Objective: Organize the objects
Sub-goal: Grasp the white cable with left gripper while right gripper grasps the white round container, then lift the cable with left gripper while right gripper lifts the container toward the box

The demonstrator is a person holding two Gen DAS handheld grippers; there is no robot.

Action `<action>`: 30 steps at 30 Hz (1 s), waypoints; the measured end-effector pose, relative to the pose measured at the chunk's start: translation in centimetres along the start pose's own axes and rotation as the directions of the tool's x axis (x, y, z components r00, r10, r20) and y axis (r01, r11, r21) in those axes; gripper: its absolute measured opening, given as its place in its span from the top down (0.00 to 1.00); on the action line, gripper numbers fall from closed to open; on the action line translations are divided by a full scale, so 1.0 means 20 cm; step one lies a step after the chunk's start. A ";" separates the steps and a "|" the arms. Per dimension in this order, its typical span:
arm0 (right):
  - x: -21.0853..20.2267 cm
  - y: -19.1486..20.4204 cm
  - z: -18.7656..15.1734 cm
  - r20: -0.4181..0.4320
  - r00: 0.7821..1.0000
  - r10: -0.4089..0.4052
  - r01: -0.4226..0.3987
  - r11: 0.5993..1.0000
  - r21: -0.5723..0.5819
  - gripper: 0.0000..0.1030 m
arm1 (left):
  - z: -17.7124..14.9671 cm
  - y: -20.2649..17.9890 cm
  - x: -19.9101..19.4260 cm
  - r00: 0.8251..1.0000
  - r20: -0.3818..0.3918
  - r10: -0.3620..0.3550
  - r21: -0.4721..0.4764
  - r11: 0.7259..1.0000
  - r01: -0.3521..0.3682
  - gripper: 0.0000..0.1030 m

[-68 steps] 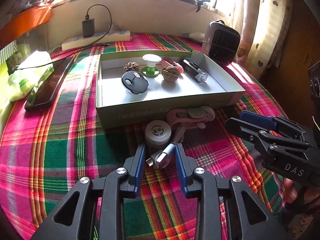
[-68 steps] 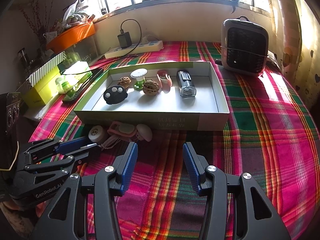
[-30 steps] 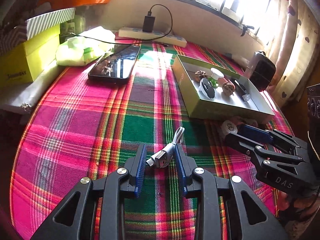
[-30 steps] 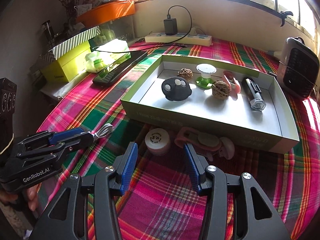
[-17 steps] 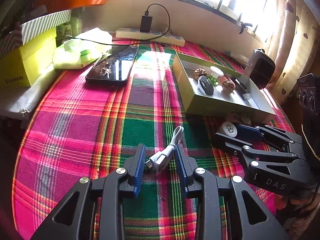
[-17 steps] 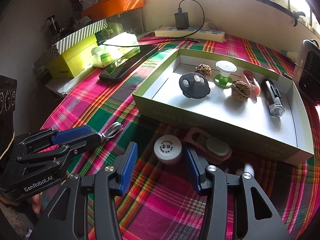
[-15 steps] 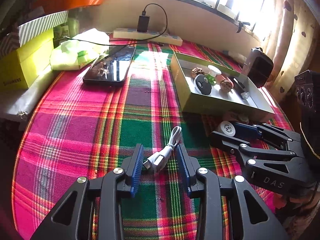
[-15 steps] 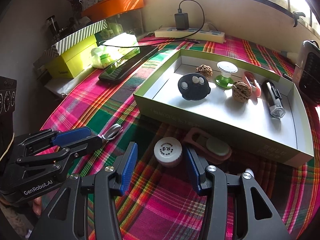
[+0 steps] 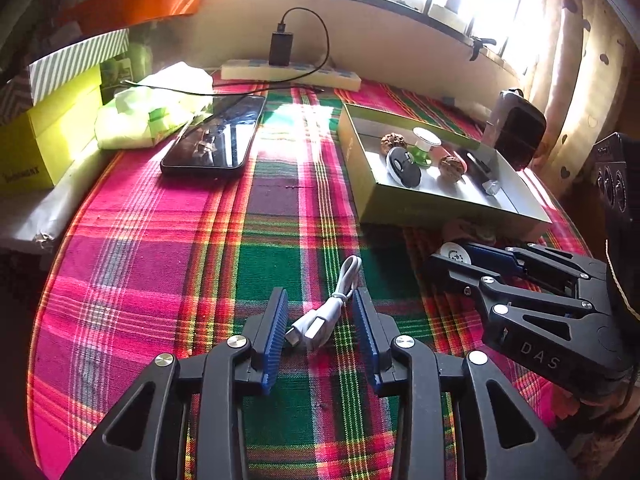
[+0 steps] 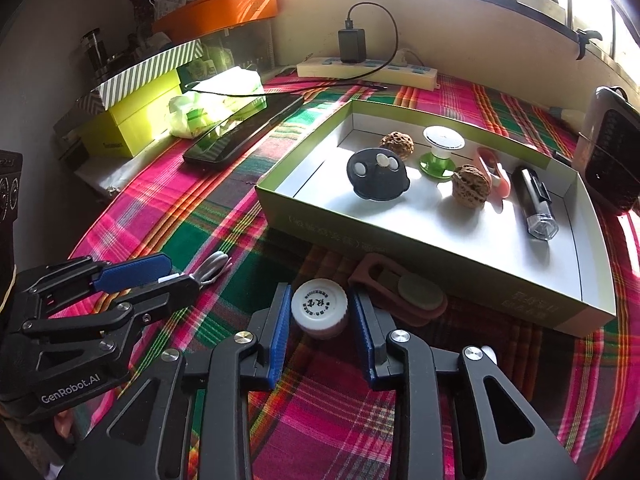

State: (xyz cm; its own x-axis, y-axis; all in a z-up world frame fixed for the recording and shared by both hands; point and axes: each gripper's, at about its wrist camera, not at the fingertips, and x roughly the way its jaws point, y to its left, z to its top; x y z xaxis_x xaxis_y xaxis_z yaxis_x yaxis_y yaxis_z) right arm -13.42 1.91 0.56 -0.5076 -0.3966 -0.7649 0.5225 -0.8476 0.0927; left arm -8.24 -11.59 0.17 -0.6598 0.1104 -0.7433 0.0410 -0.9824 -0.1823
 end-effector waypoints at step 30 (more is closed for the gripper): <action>-0.03 0.01 -0.03 0.007 1.000 0.010 -0.010 1.000 0.008 0.71 | 0.00 0.01 -0.01 1.000 0.006 0.006 -0.010 1.000 -0.006 0.90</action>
State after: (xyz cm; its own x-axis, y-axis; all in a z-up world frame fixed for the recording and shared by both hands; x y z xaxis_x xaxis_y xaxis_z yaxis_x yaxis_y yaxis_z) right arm -12.60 2.16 0.70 -0.5070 -0.4070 -0.7598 0.5217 -0.8466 0.1054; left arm -8.16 -11.82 0.27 -0.6638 0.1039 -0.7407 0.0524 -0.9814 -0.1847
